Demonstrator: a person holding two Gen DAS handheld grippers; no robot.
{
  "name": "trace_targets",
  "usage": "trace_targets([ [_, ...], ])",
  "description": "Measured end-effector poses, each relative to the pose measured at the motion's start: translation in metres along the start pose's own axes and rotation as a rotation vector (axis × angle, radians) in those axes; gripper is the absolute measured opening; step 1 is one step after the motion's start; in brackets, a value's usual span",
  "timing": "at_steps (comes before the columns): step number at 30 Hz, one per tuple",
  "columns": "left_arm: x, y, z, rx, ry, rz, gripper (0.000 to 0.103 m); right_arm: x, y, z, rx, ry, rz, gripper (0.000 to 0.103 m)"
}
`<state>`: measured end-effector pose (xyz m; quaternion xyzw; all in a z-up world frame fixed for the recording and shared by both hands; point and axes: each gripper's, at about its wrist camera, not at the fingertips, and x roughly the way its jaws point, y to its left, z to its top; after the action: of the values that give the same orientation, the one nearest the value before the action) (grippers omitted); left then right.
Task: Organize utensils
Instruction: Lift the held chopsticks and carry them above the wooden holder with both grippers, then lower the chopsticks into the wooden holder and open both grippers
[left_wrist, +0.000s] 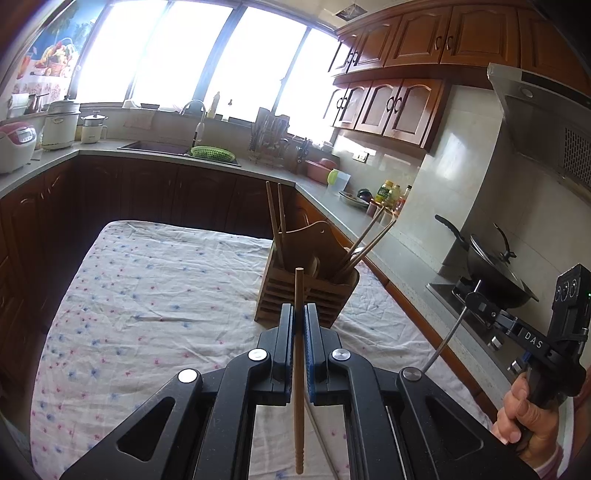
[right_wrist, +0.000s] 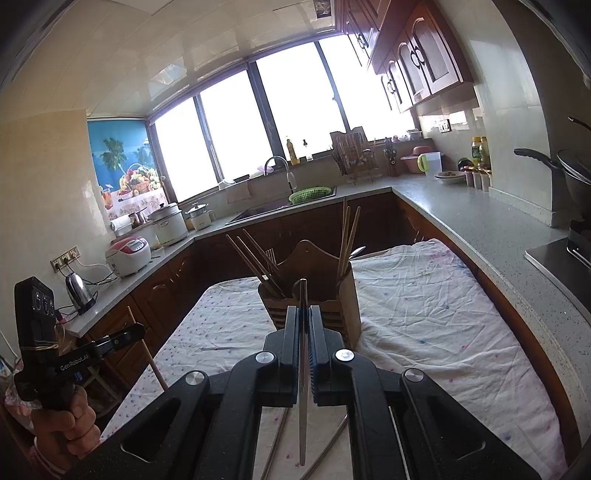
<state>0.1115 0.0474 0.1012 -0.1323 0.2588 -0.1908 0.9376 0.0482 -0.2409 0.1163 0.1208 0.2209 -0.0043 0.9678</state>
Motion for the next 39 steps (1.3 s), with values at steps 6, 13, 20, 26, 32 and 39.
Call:
trace_targets([
  [6,0.005,0.002,0.007,-0.009,-0.034,-0.002,0.003,0.003,-0.002,0.003,0.004,-0.003,-0.001,0.005],
  [13,0.016,-0.005,0.03,0.019,-0.141,0.003,0.003,0.015,-0.006,0.017,0.008,-0.034,-0.007,0.005],
  [20,0.048,-0.017,0.072,0.062,-0.256,0.029,0.003,0.039,-0.001,0.058,-0.018,-0.121,-0.021,0.005],
  [26,0.091,-0.009,0.109,0.022,-0.365,0.026,0.003,0.068,0.004,0.101,-0.039,-0.212,-0.049,0.005],
  [32,0.144,0.0,0.106,0.004,-0.402,0.066,0.003,0.098,-0.001,0.12,-0.051,-0.263,-0.078,0.005],
  [39,0.199,0.003,0.073,-0.011,-0.329,0.088,0.003,0.123,-0.01,0.096,-0.055,-0.261,-0.094,0.005],
])
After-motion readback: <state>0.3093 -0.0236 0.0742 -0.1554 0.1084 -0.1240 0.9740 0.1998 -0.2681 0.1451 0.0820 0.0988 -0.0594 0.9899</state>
